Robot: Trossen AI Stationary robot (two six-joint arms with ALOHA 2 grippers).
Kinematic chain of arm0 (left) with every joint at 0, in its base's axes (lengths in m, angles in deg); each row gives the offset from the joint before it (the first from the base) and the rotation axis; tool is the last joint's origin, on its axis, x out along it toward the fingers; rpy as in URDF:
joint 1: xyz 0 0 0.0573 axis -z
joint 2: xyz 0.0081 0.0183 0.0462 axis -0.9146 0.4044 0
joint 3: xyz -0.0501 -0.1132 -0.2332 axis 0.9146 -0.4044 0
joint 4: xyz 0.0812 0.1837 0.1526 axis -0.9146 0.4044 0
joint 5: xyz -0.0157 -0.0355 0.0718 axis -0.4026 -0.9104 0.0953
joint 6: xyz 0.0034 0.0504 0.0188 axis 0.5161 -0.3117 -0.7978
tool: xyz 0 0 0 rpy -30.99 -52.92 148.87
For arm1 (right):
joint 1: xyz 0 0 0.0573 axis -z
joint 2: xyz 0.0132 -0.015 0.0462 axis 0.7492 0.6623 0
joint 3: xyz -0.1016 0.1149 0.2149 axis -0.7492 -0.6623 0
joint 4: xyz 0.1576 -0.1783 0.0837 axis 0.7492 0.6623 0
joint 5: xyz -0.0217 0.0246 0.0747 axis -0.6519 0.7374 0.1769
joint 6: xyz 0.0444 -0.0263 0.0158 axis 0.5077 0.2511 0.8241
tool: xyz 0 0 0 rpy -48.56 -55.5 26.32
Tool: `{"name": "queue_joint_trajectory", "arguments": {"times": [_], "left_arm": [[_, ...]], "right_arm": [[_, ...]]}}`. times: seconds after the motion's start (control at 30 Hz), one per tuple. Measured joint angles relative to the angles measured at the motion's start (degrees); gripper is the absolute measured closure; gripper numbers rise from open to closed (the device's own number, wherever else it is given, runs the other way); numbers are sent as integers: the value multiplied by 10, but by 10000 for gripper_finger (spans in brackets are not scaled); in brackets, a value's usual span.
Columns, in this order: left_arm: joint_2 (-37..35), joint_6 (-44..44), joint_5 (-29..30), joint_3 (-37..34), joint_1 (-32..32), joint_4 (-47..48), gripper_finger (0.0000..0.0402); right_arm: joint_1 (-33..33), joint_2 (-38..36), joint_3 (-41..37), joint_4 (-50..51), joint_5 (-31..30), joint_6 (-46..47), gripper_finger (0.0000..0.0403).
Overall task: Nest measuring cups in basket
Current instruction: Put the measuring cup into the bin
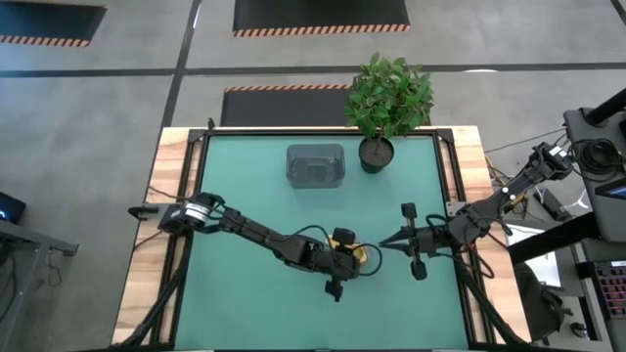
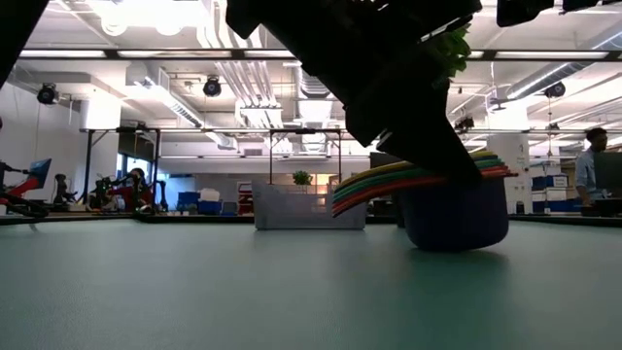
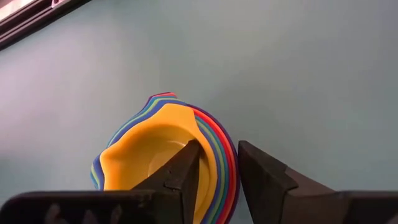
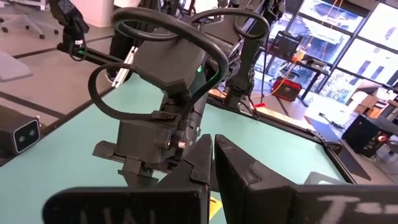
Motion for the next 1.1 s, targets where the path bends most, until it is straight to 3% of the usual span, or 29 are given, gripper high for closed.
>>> {"name": "queue_joint_trajectory", "arguments": {"times": [0.6, 0.77, 0.87, 1.1], "left_arm": [[-15, 1, -2, 1, 0, 17, 325], [-8, 38, -82, 2, -7, 12, 323], [-4, 46, -107, 3, -12, 8, 312], [-2, -1, -106, 3, -13, 2, 252]], "right_arm": [[-1, -5, 0, 15, 0, 6, 394], [-1, -5, 0, 15, 0, 6, 394], [-1, -5, 0, 15, 0, 8, 394], [-1, -5, 0, 17, 0, 9, 394]]}}
